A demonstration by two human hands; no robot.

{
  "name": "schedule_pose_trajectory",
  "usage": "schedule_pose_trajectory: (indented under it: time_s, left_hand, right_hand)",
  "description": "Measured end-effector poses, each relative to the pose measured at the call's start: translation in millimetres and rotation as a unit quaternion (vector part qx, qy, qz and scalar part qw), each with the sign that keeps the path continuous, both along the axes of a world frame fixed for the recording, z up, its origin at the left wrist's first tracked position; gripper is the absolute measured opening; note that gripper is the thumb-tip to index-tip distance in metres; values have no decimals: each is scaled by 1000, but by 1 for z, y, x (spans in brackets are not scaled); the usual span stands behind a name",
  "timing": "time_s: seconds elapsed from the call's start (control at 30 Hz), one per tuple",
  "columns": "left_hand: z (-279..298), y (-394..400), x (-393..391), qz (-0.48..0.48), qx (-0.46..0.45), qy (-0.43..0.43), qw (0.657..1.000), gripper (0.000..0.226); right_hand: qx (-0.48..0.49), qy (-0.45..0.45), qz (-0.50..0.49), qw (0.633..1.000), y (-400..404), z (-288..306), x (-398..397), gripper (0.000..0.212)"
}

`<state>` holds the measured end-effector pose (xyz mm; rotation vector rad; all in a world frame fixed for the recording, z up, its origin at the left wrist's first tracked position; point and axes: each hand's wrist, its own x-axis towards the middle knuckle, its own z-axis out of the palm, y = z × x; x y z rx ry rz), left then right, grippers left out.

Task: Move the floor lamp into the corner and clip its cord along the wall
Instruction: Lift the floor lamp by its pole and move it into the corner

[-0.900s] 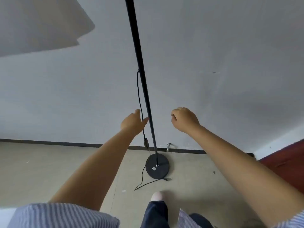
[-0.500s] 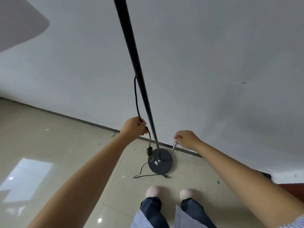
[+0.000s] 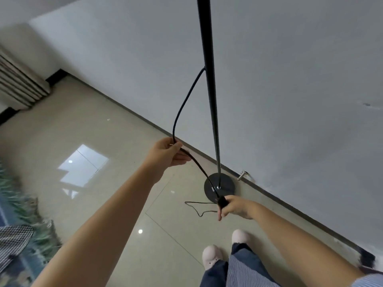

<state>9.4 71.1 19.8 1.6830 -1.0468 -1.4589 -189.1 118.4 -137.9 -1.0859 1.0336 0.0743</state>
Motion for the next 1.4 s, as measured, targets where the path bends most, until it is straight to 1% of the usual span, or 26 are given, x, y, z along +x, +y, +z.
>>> schedule_pose_trajectory:
  time_s: [0.03, 0.07, 0.1, 0.13, 0.17, 0.2, 0.27, 0.3, 0.43, 0.47, 0.5, 0.53, 0.6, 0.63, 0.7, 0.8, 0.83, 0.87, 0.93, 0.97, 1.0, 1.07, 1.13, 1.2, 1.3, 1.4]
  left_hand:
    - [1, 1, 0, -1, -3, -51, 999, 26]
    - [1, 1, -1, -15, -16, -141, 990, 18]
    - [4, 2, -3, -30, -39, -239, 970, 9]
    - [8, 3, -8, -39, -73, -320, 944, 19]
    - [11, 3, -15, -42, -121, -364, 923, 34]
    - [18, 3, -24, -37, -181, -376, 908, 46]
    - [37, -2, -44, -30, -288, -370, 883, 61]
    - [47, -8, -54, -22, -316, -359, 878, 64]
    - [91, -46, -80, 65, -341, -302, 888, 63]
    - [100, -56, -82, 78, -345, -305, 884, 59]
    - [107, -65, -83, 83, -344, -316, 880, 53]
    - [113, -73, -83, 80, -341, -333, 875, 46]
    - [120, -86, -83, 58, -325, -385, 862, 35]
    - [121, -90, -84, 47, -318, -410, 854, 33]
    - [123, -97, -85, 31, -303, -436, 847, 32]
    - [123, -101, -79, 22, -289, -441, 850, 30]
    - [123, -101, -75, 18, -283, -436, 854, 31]
    - [124, -100, -71, 13, -275, -434, 858, 33]
    - [127, -96, -63, 4, -264, -436, 861, 39]
    - [129, -94, -58, 4, -259, -435, 862, 39]
    - [130, -91, -53, 9, -254, -434, 864, 39]
    - [132, -86, -40, 39, -252, -424, 869, 39]
    - [131, -80, -21, 67, -255, -418, 870, 31]
    - [127, -70, 0, 94, -265, -439, 853, 21]
    - [118, -54, 34, 154, -272, -459, 831, 24]
    - [113, -34, 76, 210, -270, -418, 842, 19]
  right_hand:
    - [-28, 29, -15, 999, 2, 7, -9, 14]
    - [-68, 72, -24, 995, 4, 14, -21, 11]
    - [-115, 114, -24, 986, 4, 22, -33, 10]
    - [-165, 150, -12, 975, 3, 32, -46, 9]
    - [-214, 184, 16, 959, 1, 42, -58, 9]
    - [-257, 216, 53, 941, 0, 51, -68, 8]
    - [-319, 262, 97, 905, -3, 72, -78, 16]
    - [-345, 273, 91, 894, -6, 83, -80, 19]
    - [-443, 227, -56, 865, -27, 121, -76, 21]
    - [-463, 219, -84, 855, -35, 128, -73, 16]
    - [-473, 208, -102, 850, -44, 133, -69, 18]
    - [-476, 200, -111, 849, -54, 136, -64, 28]
    - [-471, 196, -118, 852, -75, 139, -53, 42]
    - [-467, 189, -120, 855, -86, 140, -47, 39]
    - [-453, 174, -117, 867, -108, 139, -32, 17]
    - [-410, 145, -83, 897, -139, 135, -6, 41]
    - [-391, 128, -62, 909, -148, 133, 4, 41]
    - [-366, 110, -44, 923, -156, 130, 13, 34]
    - [-308, 80, -35, 947, -165, 122, 30, 11]
    - [-290, 74, -36, 954, -166, 118, 37, 16]
    - [-287, 72, -33, 955, -166, 113, 43, 26]
    - [-302, 68, -26, 951, -163, 107, 58, 37]
    - [-317, 65, -23, 946, -159, 105, 75, 38]
    - [-328, 66, -3, 942, -155, 105, 95, 34]
    - [-359, 61, 59, 930, -148, 102, 127, 34]
    - [-395, 56, 128, 908, -138, 103, 165, 40]
